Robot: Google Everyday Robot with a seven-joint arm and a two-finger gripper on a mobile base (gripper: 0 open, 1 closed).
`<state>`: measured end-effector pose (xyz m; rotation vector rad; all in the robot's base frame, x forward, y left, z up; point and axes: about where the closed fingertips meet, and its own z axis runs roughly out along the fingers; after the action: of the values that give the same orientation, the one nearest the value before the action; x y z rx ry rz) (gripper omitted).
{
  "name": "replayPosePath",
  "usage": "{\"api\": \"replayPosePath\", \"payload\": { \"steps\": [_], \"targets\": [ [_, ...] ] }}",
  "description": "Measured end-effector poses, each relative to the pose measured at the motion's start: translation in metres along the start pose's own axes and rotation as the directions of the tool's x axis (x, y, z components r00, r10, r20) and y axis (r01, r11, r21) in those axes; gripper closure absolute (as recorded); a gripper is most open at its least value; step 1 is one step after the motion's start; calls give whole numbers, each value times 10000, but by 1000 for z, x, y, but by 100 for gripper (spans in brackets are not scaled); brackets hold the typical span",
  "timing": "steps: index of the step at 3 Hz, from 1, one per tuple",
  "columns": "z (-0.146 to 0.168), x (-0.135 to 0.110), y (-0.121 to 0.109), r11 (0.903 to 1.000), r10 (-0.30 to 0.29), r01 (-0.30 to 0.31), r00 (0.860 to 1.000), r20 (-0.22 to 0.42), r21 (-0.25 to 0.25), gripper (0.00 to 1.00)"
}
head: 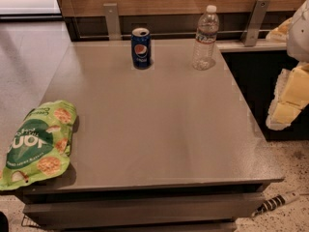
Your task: Move pepsi can near green rice chip bag
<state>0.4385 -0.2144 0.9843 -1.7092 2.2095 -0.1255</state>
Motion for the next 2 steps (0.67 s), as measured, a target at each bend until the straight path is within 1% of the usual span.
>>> {"api": "replayPosePath", "payload": {
  "steps": [1,2],
  "targets": [
    [0,0,0,10000,0,0,10000,1,2,0],
    [9,-5,-17,9991,292,-306,9985,458,307,0]
  ]
}}
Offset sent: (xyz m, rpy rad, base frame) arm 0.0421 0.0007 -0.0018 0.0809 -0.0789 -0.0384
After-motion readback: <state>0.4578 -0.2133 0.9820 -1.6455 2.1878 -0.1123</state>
